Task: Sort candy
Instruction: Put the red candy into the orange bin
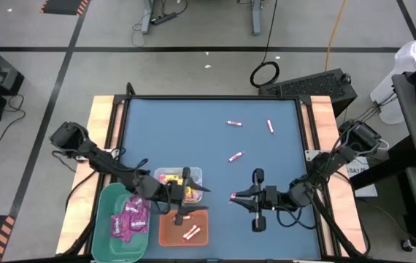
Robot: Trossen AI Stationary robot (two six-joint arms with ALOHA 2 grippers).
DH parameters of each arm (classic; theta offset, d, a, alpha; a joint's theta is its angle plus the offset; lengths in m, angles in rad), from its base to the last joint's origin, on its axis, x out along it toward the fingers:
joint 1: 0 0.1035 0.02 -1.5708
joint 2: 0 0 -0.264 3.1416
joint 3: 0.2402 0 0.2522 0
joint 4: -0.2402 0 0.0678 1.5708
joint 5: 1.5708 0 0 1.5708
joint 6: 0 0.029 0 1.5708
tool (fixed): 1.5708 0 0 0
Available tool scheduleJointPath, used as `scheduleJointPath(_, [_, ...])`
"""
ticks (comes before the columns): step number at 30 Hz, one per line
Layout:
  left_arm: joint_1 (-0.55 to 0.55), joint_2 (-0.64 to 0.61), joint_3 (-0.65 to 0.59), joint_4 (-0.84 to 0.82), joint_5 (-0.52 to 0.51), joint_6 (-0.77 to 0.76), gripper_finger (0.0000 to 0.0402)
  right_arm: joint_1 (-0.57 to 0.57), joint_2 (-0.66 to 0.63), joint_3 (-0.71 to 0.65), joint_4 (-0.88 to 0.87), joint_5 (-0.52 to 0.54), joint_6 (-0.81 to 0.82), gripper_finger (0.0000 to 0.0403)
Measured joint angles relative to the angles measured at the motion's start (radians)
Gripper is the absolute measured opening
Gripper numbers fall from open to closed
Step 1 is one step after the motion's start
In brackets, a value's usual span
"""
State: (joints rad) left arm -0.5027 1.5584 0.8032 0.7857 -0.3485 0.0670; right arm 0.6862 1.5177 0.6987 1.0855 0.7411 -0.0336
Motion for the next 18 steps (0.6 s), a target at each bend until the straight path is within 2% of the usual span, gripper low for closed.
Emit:
scheduleJointPath(4, [0.018, 0.069, 0.077, -0.001, 0.0, -0.001, 0.03, -0.029, 0.006, 0.0, -0.007, -0.084, -0.028, 0.0036])
scheduleJointPath(8, [0.025, 0.124, 0.143, -0.006, 0.003, -0.001, 0.032, -0.051, 0.016, 0.0, -0.009, -0.145, -0.035, 0.0036])
scheduleJointPath(12, [0.028, 0.162, 0.194, -0.012, 0.002, -0.008, 0.0315, -0.059, 0.016, 0.0, -0.004, -0.148, -0.046, 0.0038])
scheduleJointPath(18, [0.051, 0.203, 0.25, -0.015, 0.029, -0.01, 0.0283, -0.06, 0.016, 0.0, 0.008, -0.144, -0.085, 0.0051])
